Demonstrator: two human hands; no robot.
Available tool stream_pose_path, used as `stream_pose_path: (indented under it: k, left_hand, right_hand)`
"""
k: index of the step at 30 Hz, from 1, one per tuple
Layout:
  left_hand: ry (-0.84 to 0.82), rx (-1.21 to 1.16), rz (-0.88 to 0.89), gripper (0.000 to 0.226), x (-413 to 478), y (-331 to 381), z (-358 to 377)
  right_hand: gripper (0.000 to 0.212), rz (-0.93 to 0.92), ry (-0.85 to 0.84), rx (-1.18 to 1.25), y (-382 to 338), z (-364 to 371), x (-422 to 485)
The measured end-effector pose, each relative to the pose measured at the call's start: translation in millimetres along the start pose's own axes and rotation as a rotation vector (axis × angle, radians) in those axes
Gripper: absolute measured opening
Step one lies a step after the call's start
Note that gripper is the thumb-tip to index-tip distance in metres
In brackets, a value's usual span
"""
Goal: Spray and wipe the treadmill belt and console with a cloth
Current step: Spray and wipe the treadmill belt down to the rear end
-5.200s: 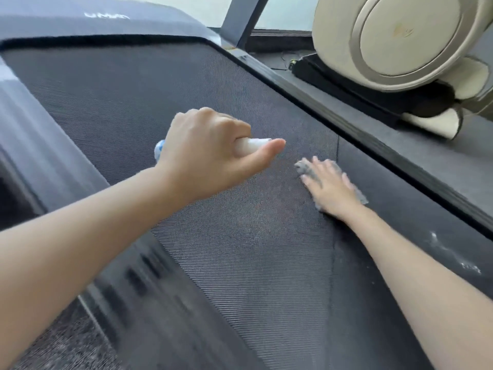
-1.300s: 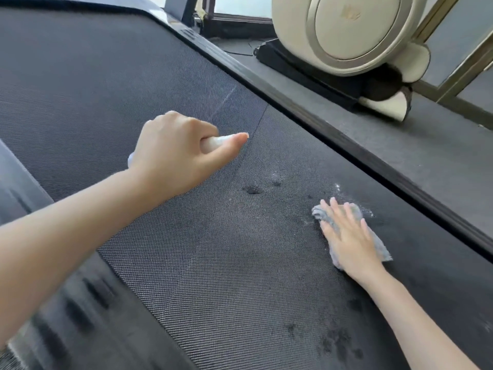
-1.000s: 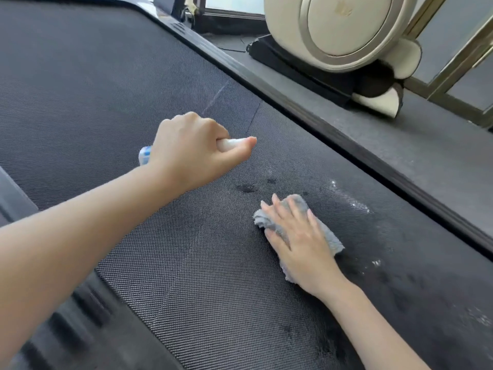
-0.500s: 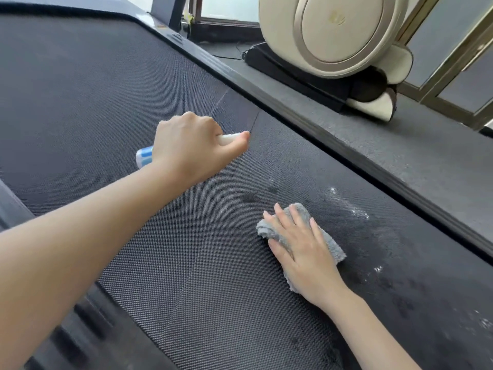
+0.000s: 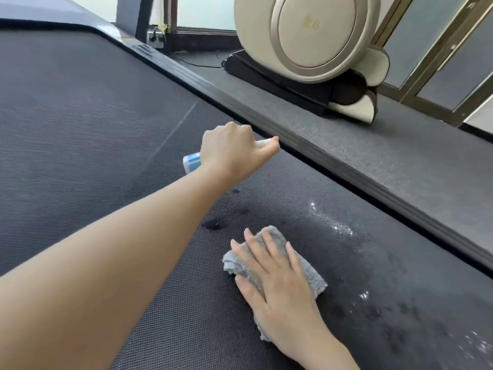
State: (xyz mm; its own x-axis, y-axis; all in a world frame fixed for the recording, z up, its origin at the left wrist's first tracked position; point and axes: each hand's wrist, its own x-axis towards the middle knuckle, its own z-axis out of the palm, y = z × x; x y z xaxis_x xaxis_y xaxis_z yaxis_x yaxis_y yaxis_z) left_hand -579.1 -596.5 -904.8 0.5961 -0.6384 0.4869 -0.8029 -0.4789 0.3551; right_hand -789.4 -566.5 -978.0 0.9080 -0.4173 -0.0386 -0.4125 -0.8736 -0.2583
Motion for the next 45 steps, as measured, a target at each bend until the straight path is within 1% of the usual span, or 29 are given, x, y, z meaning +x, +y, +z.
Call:
stream_pose_path:
  k: [3, 5, 10, 12, 14, 16, 17, 19, 21, 25, 28, 32, 33, 35, 38, 40, 41, 43, 45]
  left_hand:
    - [0.037, -0.019, 0.016, 0.057, 9, 9, 16]
    - [0.044, -0.048, 0.003, 0.056, 14, 12, 23]
    - [0.001, -0.113, 0.01, 0.06, 20, 17, 30]
    - [0.004, -0.154, 0.028, 0.063, 20, 12, 26]
    - [0.014, -0.157, 0.053, 0.066, 19, 2, 17]
    - [0.027, -0.15, 0.067, 0.067, 17, -12, 7]
    - [0.036, -0.141, 0.073, 0.068, 16, -19, 2]
    - [0.055, -0.11, 0.09, 0.068, 12, -33, -7]
    - [0.065, -0.08, 0.106, 0.068, 8, -46, -13]
    - [0.053, -0.025, 0.126, 0.067, 3, -64, -23]
    - [0.06, -0.019, 0.134, 0.067, 1, -71, -27]
    - [0.063, -0.051, 0.144, 0.066, 0, -76, -31]
    - [0.063, -0.052, 0.149, 0.066, -1, -78, -32]
    - [0.058, -0.052, 0.152, 0.065, -2, -80, -34]
    - [0.06, -0.046, 0.141, 0.066, -4, -83, -38]
    - [0.062, -0.061, 0.133, 0.066, -4, -82, -40]
    - [0.065, -0.07, 0.129, 0.066, -4, -79, -42]
    - [0.074, -0.079, 0.137, 0.067, -3, -73, -43]
    - [0.081, -0.079, 0.15, 0.068, -4, -69, -45]
  right_hand:
    - [0.055, -0.013, -0.005, 0.031, 3, 0, 2]
    - [0.054, -0.017, 0.028, 0.029, 6, 4, 4]
    - [0.052, -0.058, 0.104, -0.143, 13, 13, 5]
    - [0.054, -0.16, 0.104, -0.156, 12, 12, 6]
    - [0.053, -0.362, 0.056, -0.131, -1, 11, 11]
    - [0.053, -0.563, -0.037, -0.077, -19, 10, 24]
    - [0.054, -0.62, -0.092, -0.043, -26, 6, 36]
    - [0.053, -0.645, -0.147, -0.035, -26, -2, 69]
    - [0.052, -0.569, -0.13, -0.07, -8, -8, 111]
    - [0.051, -0.258, -0.041, -0.051, 44, -23, 182]
    - [0.052, -0.024, 0.005, -0.046, 81, -34, 208]
    - [0.059, 0.242, 0.053, -0.013, 130, -44, 217]
    - [0.059, 0.294, 0.055, -0.019, 141, -45, 217]
    - [0.059, 0.34, 0.051, -0.045, 150, -48, 217]
    - [0.056, 0.351, 0.041, -0.007, 134, -50, 215]
    - [0.05, 0.277, 0.012, 0.021, 106, -48, 209]
    - [0.048, 0.192, 0.004, -0.009, 89, -45, 203]
    - [0.048, -0.033, 0.001, -0.032, 51, -34, 181]
    - [0.053, -0.298, -0.026, 0.008, 7, -19, 142]
